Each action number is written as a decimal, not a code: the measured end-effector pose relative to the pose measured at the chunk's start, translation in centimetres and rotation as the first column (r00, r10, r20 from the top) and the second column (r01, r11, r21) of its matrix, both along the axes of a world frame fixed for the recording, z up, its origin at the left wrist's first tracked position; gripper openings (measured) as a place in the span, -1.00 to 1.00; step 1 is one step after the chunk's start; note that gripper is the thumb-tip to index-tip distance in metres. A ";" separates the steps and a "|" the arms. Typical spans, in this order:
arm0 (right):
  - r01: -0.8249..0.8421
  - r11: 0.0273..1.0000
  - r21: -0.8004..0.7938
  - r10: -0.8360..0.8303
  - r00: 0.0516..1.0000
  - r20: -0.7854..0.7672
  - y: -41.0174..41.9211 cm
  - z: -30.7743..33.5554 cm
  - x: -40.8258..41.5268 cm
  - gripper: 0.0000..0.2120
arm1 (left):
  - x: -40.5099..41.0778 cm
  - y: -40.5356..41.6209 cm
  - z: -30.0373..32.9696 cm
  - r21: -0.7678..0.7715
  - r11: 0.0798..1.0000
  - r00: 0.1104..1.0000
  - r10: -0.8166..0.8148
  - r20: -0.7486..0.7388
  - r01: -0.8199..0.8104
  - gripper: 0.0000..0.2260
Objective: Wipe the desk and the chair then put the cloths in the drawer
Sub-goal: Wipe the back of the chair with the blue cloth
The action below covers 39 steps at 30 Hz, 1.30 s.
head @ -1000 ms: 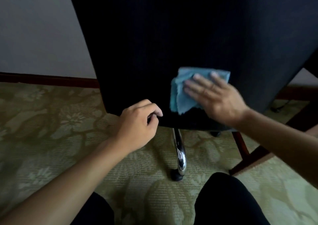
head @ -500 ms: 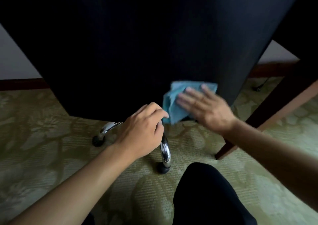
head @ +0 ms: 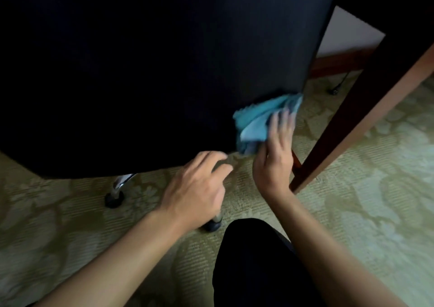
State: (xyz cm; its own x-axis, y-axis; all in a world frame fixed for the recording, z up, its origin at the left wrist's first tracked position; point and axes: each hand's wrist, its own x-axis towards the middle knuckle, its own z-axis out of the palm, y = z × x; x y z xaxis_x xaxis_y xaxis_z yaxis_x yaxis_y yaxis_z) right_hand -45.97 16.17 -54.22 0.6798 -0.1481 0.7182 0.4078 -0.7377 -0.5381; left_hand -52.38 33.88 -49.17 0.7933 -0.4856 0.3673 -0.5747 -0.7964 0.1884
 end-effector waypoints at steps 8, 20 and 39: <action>0.252 0.698 0.670 -0.076 0.957 -0.281 2.5 4.0 1.3 -0.47 | 1.7 0.7 -3.9 -0.276 -0.567 0.586 -0.487 -0.647 -0.776 -0.54; 0.509 0.217 0.833 0.005 0.853 -0.523 1.8 6.7 3.4 -0.51 | 2.3 -0.2 -2.1 -0.184 -0.733 0.726 -0.544 -0.421 -0.655 -0.43; 0.628 0.377 0.681 0.071 0.713 -0.698 5.0 4.8 1.2 -0.66 | 2.6 -0.3 -2.2 -0.183 -0.731 0.722 -0.543 -0.429 -0.658 -0.39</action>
